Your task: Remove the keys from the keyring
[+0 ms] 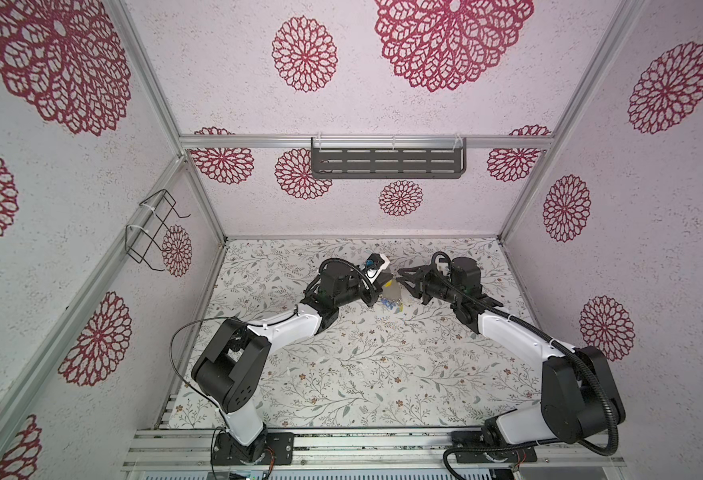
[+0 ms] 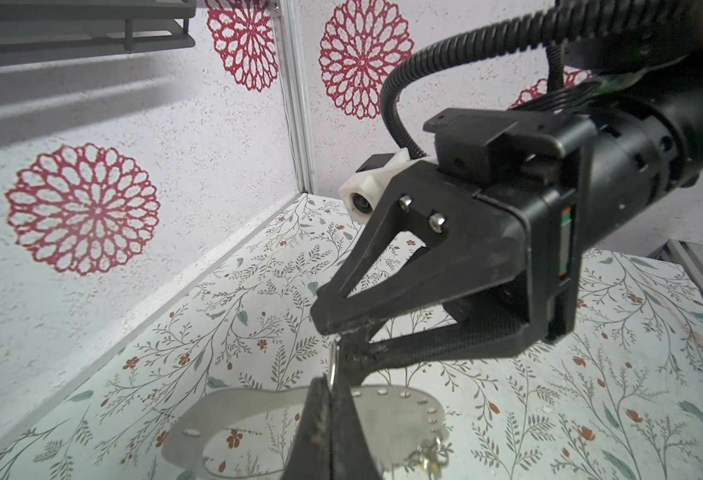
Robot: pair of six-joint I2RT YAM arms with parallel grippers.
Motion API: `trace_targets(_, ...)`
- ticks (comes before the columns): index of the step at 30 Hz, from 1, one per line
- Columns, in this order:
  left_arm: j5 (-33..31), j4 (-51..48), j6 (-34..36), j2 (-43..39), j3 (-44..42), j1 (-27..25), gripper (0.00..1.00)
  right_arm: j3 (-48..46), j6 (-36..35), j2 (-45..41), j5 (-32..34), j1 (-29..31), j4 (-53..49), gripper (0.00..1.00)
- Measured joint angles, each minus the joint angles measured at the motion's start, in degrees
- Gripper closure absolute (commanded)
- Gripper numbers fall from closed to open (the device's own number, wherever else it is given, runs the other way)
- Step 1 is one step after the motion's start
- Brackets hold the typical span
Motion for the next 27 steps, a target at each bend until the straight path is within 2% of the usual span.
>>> trace_targets(6,1.1,-0.3,-4.2,0.0,2.1,0.4,1.0,0.7,-3.2,-0.6,5.1,3.8,-2.8,0.7)
trace_targets(12,7.4,3.0,-15.6,1.3,5.5,2.9,1.0,1.9,-9.0,-5.1,9.8,5.4,-7.0,0.7)
trace_targets(15,13.2,7.1,-23.0,2.9,7.6,4.2,1.0,2.9,-16.9,-9.2,13.9,5.9,-11.4,0.71)
trace_targets(19,20.1,12.6,-32.3,5.1,9.3,5.5,1.0,3.0,-32.4,-15.1,16.1,5.5,-11.8,0.73)
trace_targets(22,23.6,15.5,-37.9,6.1,9.6,5.9,1.0,3.3,-42.7,-17.4,15.3,4.7,-11.5,0.72)
trace_targets(27,28.2,17.6,-44.8,6.4,10.4,5.9,1.0,4.4,-55.5,-16.6,11.0,2.3,-11.5,0.64)
